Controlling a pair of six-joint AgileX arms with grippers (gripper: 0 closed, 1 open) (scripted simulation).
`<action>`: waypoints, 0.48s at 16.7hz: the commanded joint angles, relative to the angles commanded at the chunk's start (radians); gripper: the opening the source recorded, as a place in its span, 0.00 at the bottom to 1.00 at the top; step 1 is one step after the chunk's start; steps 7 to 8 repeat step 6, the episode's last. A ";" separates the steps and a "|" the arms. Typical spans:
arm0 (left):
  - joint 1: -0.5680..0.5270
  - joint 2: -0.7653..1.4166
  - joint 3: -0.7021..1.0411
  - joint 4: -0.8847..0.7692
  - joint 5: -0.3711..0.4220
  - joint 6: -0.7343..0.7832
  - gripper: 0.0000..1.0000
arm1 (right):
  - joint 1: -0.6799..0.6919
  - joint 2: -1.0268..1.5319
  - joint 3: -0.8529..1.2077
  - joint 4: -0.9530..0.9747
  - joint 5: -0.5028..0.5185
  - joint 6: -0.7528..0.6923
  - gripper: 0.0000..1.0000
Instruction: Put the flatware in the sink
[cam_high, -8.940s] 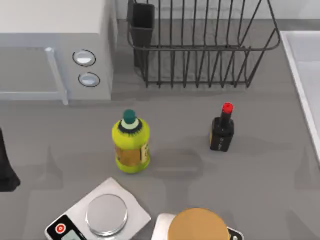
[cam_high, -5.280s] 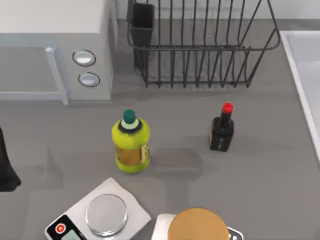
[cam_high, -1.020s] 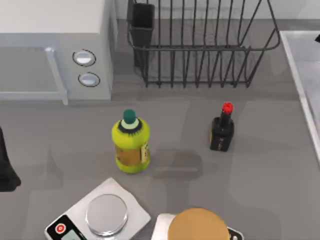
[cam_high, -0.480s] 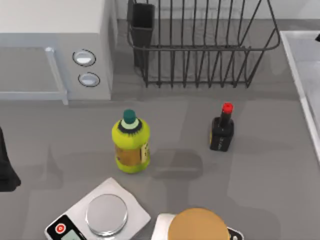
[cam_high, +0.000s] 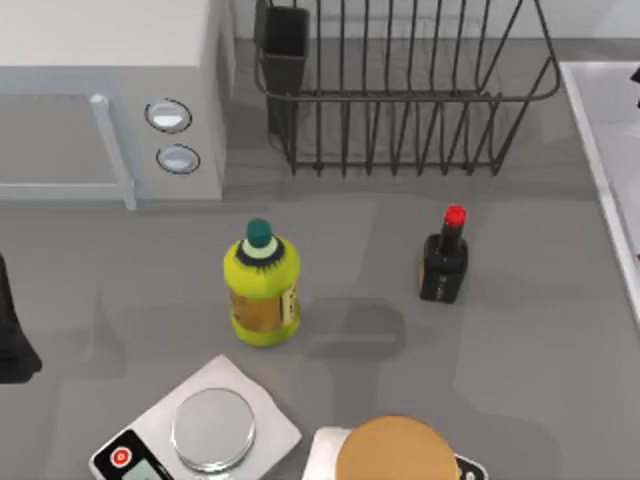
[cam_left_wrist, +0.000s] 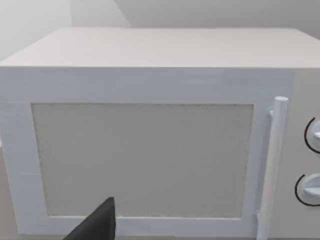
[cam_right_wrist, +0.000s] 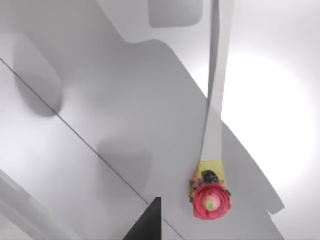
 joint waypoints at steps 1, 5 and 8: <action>0.000 0.000 0.000 0.000 0.000 0.000 1.00 | 0.000 0.000 0.000 0.000 0.000 0.000 1.00; 0.000 0.000 0.000 0.000 0.000 0.000 1.00 | 0.000 0.000 0.000 0.000 0.000 0.000 1.00; 0.000 0.000 0.000 0.000 0.000 0.000 1.00 | 0.000 0.000 0.000 0.000 0.000 0.000 1.00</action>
